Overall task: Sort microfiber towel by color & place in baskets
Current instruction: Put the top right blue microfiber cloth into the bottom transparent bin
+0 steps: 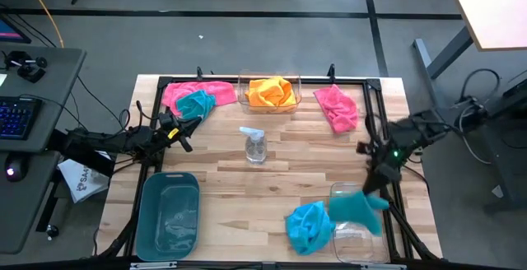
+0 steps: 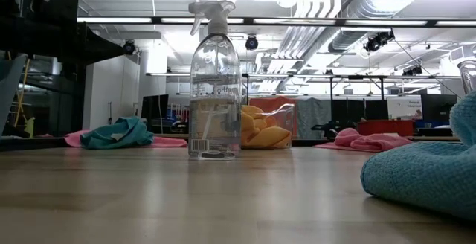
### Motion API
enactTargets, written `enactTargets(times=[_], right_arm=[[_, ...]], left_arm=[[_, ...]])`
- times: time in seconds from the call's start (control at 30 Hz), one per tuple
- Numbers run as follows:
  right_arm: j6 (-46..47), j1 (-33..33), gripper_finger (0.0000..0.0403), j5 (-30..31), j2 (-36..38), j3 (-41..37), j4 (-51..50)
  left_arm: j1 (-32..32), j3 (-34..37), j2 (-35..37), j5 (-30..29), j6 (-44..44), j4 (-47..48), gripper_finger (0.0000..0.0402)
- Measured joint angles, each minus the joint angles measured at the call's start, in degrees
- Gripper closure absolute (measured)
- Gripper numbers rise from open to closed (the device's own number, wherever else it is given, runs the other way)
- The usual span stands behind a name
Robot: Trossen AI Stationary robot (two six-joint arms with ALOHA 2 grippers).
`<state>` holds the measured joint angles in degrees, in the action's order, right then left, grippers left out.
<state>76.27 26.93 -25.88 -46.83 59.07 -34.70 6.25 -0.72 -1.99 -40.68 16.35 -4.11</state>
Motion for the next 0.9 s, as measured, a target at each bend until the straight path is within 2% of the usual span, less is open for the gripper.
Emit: enactTargets(times=[0.2, 0.33, 0.43, 0.6, 0.7, 0.8, 0.9], right_arm=[[7.3, 12.5, 0.0403, 16.8, -0.5, -3.2, 0.9], [8.7, 15.9, 0.0403, 21.6, -3.2, -6.1, -0.4], [9.5, 17.1, 0.0403, 19.4, -6.2, -8.4, -0.2], [11.0, 18.6, 0.0403, 7.6, -11.6, -11.1, -1.8], [11.1, 19.5, 0.0403, 2.7, -14.4, -11.3, -5.4], [10.7, 19.8, 0.0403, 0.5, -15.9, -11.3, -6.9], [9.0, 19.7, 0.0403, 2.7, -16.8, -11.3, -6.8]], left_arm=[[0.0, 0.0, 0.0, 0.0, 0.0, 0.0, 0.0401], [0.0, 0.0, 0.0, 0.0, 0.0, 0.0, 0.0401], [0.0, 0.0, 0.0, 0.0, 0.0, 0.0, 0.0401], [0.0, 0.0, 0.0, 0.0, 0.0, 0.0, 0.0401], [0.0, 0.0, 0.0, 0.0, 0.0, 0.0, 0.0401], [0.0, 0.0, 0.0, 0.0, 0.0, 0.0, 0.0401], [0.0, 0.0, 0.0, 0.0, 0.0, 0.0, 0.0401]])
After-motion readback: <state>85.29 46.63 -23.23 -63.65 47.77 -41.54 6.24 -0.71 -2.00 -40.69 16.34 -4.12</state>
